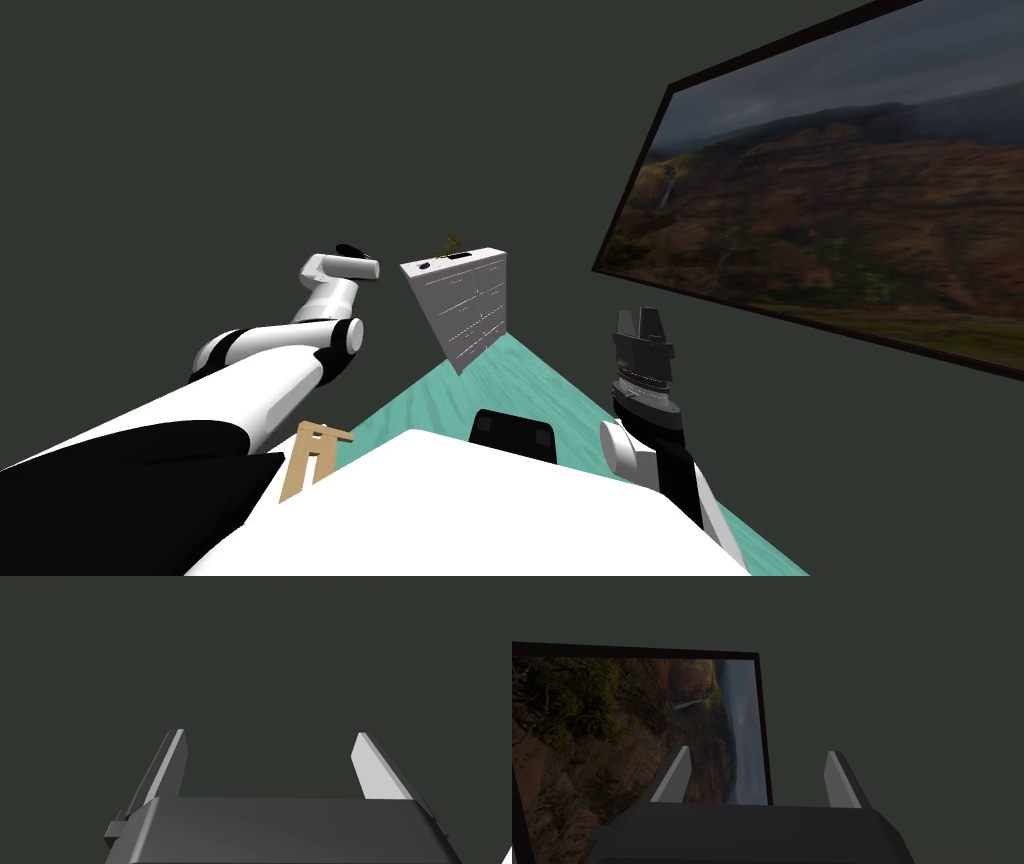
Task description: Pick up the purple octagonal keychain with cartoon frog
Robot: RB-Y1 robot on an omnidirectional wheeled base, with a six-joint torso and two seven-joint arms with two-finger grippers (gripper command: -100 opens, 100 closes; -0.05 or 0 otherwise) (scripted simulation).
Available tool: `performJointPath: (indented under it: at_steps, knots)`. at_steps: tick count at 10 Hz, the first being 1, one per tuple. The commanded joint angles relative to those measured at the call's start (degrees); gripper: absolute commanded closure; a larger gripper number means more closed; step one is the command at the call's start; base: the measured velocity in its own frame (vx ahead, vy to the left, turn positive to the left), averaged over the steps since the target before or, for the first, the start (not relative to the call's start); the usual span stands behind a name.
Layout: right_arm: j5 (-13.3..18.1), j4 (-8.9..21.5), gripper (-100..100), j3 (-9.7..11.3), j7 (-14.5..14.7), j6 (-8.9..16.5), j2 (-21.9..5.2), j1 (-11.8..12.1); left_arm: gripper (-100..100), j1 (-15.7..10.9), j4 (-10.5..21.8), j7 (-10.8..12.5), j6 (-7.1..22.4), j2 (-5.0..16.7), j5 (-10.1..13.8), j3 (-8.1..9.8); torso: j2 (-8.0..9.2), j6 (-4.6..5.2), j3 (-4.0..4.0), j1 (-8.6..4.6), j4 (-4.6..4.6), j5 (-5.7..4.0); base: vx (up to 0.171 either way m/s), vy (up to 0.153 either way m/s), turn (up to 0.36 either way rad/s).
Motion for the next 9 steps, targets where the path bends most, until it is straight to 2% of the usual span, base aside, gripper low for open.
performJointPath:
  at_steps: [1,2,3,5,6,9]
  knots:
    - [0.0,0.0,0,0.0,0.0,0.0,0.0,0.0,-100,-1.48,0.82,0.73,2.07,0.49,0.19,0.37,0.0,0.0,0.0,0.0,0.0,0.0,0.029,-0.075,-0.005]
    - [0.0,0.0,0,0.0,0.0,0.0,0.0,0.0,-100,-3.99,3.14,1.97,4.03,1.43,0.51,0.91,0.0,0.0,0.0,0.03,0.0,0.01,0.041,-0.105,-0.03]
    - [0.0,0.0,0,0.0,0.0,0.0,0.0,0.0,-100,-4.07,3.14,1.97,4.41,1.43,0.51,0.91,-0.04,0.01,-0.02,-0.07,-0.01,-0.01,0.022,-0.089,-0.008]
    - [0.0,0.0,0,0.0,0.0,0.0,0.0,0.0,-100,-8.29,7.23,4.38,8.06,3.02,1.17,1.77,0.0,0.01,0.0,-0.02,0.0,-0.01,0.034,-0.102,-0.048]
    - [0.0,0.0,0,0.0,0.0,0.0,0.0,0.0,-100,-8.72,7.23,4.38,8.55,3.02,1.17,1.77,-0.02,0.01,-0.02,-0.11,-0.01,-0.02,0.024,-0.097,-0.014]
    - [0.0,0.0,0,0.0,0.0,0.0,0.0,0.0,-100,-14.18,12.02,7.64,13.32,4.8,2.17,2.57,-0.11,0.02,-0.07,-0.04,-0.03,-0.01,0.06,-0.088,-0.065]
